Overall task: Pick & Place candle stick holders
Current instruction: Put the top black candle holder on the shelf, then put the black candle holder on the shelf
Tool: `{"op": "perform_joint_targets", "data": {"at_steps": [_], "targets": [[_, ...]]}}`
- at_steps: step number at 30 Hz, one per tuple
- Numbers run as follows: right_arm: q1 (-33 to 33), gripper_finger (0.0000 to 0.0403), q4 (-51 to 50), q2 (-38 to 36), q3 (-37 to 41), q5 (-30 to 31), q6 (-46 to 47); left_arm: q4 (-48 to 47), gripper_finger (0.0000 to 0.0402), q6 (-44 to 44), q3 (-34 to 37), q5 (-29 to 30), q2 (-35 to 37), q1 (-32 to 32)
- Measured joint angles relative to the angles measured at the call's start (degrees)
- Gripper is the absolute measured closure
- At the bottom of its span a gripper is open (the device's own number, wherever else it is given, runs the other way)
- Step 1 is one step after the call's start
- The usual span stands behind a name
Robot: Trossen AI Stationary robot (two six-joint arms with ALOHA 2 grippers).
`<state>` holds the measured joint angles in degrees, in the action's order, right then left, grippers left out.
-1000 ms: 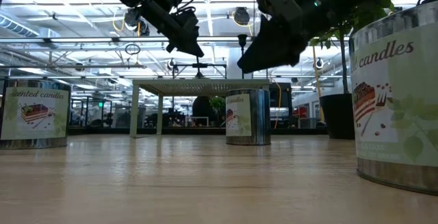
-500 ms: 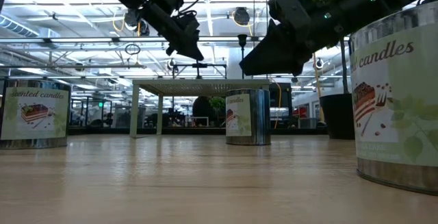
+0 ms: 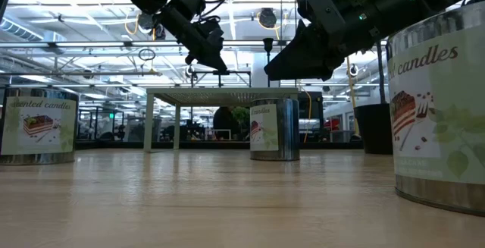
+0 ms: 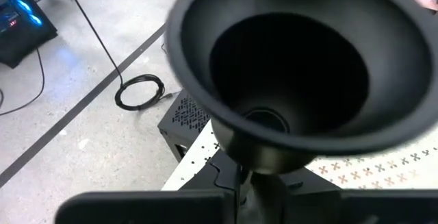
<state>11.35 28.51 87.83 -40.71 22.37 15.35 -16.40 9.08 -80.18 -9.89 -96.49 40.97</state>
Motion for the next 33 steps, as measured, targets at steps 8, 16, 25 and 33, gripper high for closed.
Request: {"op": "perform_joint_targets", "data": {"at_steps": [8, 16, 25, 33], "targets": [[0.0, 0.0257, -0.02, 0.0, 0.0, 0.02, 0.0, 0.0, 0.0307, -0.31, 0.02, 1.49, 0.0, -0.02], [-0.04, 0.0257, -0.02, 0.0, 0.0, 0.02, 0.0, -0.96, 0.0251, -0.59, 0.04, 2.82, 0.57, -0.81], [-0.13, 0.0257, -0.02, 0.0, 0.0, 0.02, 0.0, -5.37, 0.0227, -0.57, 0.07, 2.89, 4.52, -1.86], [-0.27, 0.0257, -0.02, 0.0, 0.0, 0.11, 0.0, -16.36, 0.0227, -0.57, 0.07, 2.84, 10.49, -1.86]]}}
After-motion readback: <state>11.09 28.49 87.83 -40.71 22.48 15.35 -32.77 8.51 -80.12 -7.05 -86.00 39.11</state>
